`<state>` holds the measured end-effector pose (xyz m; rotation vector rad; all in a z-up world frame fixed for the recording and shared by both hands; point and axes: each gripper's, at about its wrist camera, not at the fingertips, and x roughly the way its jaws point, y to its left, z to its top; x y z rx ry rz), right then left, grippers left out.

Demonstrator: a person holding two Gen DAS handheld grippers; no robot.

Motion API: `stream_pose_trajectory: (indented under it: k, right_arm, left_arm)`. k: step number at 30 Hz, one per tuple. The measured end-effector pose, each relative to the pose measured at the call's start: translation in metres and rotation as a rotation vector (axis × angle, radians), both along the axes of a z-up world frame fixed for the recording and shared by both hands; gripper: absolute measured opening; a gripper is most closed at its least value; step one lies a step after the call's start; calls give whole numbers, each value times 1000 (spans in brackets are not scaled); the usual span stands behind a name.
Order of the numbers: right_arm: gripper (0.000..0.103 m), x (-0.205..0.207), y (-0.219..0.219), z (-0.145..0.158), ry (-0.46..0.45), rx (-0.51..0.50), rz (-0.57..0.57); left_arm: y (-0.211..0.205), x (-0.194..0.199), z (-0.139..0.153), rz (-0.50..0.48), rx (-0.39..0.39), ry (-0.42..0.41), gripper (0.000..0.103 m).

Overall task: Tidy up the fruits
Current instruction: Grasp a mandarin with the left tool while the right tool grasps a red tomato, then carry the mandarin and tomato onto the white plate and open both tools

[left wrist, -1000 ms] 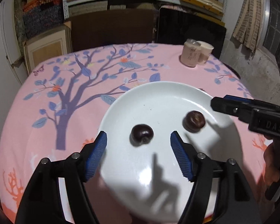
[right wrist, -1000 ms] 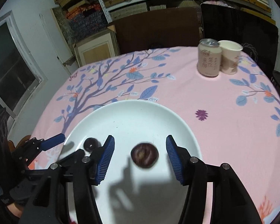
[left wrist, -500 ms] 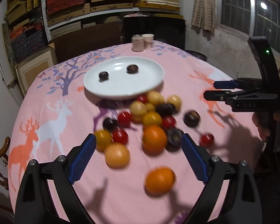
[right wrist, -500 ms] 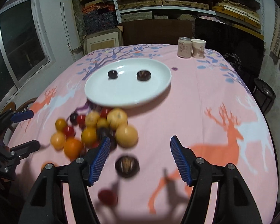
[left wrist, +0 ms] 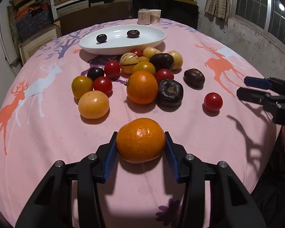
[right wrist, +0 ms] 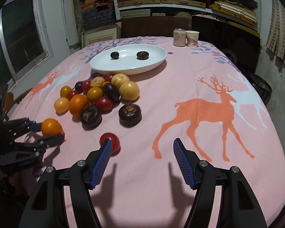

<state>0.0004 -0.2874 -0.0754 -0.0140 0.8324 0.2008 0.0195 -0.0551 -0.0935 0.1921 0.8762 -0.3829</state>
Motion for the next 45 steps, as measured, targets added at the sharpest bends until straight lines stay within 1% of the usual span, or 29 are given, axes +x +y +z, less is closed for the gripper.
stream_pose_trajectory:
  k: [2, 4, 7, 15, 17, 18, 20, 30, 38, 42, 45]
  right_arm:
    - [67, 0, 7, -4, 11, -20, 29]
    - [67, 0, 15, -6, 15, -25, 62]
    - [62, 3, 29, -9, 20, -26, 113]
    - [51, 27, 42, -23, 85, -4, 132]
    - [43, 31, 44, -26, 96, -2, 131]
    - [41, 33, 45, -27, 99, -4, 129]
    - [30, 33, 45, -28, 88, -15, 125]
    - [29, 27, 40, -23, 70, 15, 121]
    - [29, 25, 34, -18, 62, 47, 110]
    - [29, 24, 30, -12, 54, 66, 107]
    - [29, 27, 26, -3, 40, 77, 103]
  left_arm:
    - [5, -4, 3, 5, -22, -1, 46]
    - [9, -8, 8, 16, -16, -25, 46]
    - [13, -13, 15, 18, -30, -42, 46]
    - [15, -15, 15, 15, -35, -34, 46]
    - [16, -15, 15, 19, -37, -36, 46]
    - [17, -14, 16, 22, -38, -36, 46]
    - [18, -13, 15, 23, -39, -34, 46]
    - [19, -11, 11, 28, -44, -25, 46]
    - [21, -10, 13, 36, -54, -35, 46]
    - [21, -8, 19, 37, -59, -47, 46]
    - [22, -2, 29, 37, -68, -61, 46]
